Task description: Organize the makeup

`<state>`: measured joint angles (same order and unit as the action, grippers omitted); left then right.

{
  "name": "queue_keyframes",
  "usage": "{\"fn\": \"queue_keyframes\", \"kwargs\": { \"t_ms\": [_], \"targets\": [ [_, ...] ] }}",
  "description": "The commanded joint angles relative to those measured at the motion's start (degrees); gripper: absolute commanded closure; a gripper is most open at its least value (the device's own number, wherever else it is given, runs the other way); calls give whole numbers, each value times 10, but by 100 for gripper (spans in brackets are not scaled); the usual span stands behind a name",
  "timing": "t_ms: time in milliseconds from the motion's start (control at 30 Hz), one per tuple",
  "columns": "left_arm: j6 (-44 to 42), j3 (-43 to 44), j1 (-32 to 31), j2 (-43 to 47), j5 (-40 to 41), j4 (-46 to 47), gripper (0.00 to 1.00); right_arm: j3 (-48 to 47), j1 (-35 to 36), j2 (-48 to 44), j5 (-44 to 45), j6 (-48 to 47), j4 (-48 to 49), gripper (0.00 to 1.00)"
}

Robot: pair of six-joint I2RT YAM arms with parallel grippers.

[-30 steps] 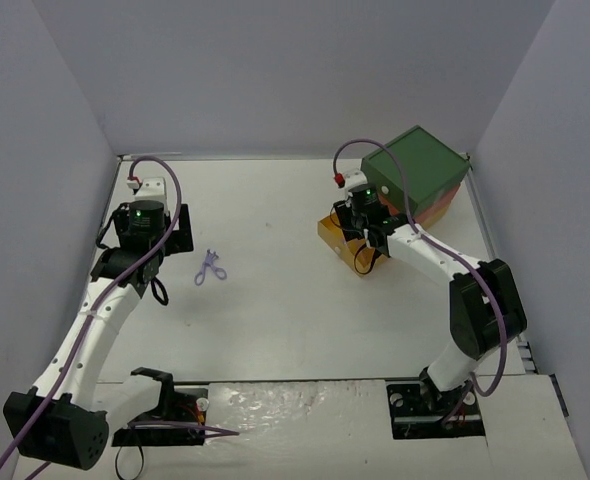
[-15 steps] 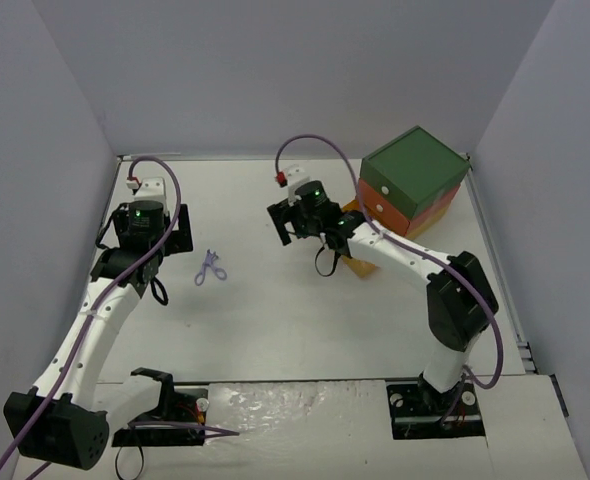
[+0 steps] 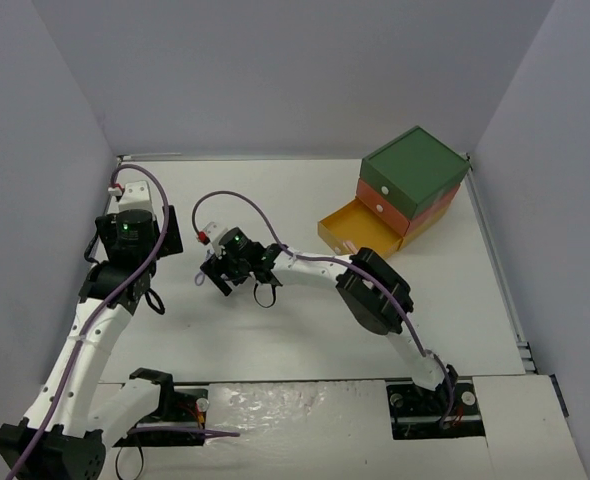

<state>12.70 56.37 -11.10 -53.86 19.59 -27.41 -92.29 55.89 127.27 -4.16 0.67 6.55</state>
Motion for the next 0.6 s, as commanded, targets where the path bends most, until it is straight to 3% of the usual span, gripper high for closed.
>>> {"fn": "queue_keyframes", "kwargs": {
  "t_ms": [0,333,500,567],
  "targets": [
    [9,5,6,24,38,44,3,-55,12,19,-1,-15,55,21],
    [8,6,8,21,34,45,3,-73,17,86,3,-11,71,29],
    [8,7,8,17,30,44,3,-56,17,84,5,-8,76,51],
    [8,7,9,16,29,44,3,-43,16,75,7,-7,82,69]
  ]
}}
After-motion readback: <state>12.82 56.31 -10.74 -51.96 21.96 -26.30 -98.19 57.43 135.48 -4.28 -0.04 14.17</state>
